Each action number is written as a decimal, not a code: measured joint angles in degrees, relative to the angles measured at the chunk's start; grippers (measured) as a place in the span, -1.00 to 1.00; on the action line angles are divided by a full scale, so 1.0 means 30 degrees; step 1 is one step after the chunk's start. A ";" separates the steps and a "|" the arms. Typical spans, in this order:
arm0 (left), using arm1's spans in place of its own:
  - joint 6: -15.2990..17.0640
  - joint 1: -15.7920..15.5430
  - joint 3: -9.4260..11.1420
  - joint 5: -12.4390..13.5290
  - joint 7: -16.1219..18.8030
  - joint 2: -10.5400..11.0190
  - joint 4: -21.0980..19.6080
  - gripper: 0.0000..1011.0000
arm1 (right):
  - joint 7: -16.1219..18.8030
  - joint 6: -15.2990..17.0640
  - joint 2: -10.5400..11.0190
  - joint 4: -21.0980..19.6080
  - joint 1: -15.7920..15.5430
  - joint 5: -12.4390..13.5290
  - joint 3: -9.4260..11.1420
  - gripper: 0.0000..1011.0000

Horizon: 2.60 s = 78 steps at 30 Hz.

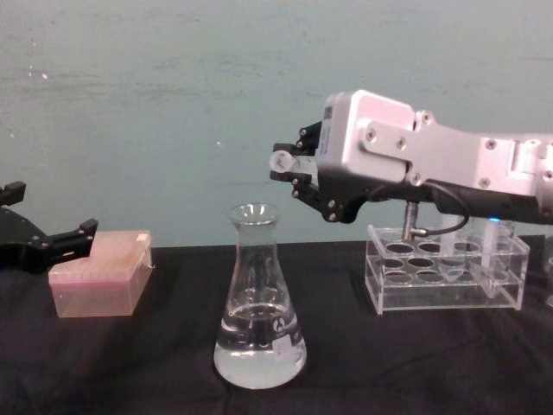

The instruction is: Pour the liquid from the test tube into the beaker using one hand.

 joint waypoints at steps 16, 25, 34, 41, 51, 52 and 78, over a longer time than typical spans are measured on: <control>0.0000 -0.0001 0.0000 -0.0001 0.0000 0.0000 0.0001 0.98 | -0.0716 -0.0336 0.0007 0.0085 0.0437 -0.1229 -0.0661 -0.61; 0.0000 -0.0001 0.0000 0.0000 0.0001 0.0000 0.0001 0.98 | -0.1088 -0.0246 0.0076 0.0029 0.0558 -0.1871 -0.0970 -0.61; 0.0000 -0.0002 -0.0001 -0.0001 0.0000 0.0000 0.0001 0.98 | -0.1576 -0.0099 0.0174 0.0067 0.0701 -0.2558 -0.1247 -0.61; 0.0001 -0.0001 -0.0001 -0.0001 0.0000 0.0000 0.0002 0.98 | -0.1843 -0.0096 0.0226 0.0207 0.0899 -0.2989 -0.1463 -0.61; 0.0001 -0.0001 0.0000 -0.0001 0.0000 0.0000 0.0000 0.98 | -0.2403 -0.0151 0.0327 0.0379 0.1178 -0.3795 -0.1859 -0.61; 0.0000 -0.0001 0.0000 -0.0001 0.0001 0.0000 0.0000 0.98 | -0.2545 -0.0153 0.0365 0.0392 0.1210 -0.3983 -0.1934 -0.61; 0.0000 -0.0001 0.0000 -0.0001 0.0000 0.0000 0.0001 0.98 | -0.4054 -0.0108 0.0644 0.0752 0.1692 -0.5716 -0.2873 -0.61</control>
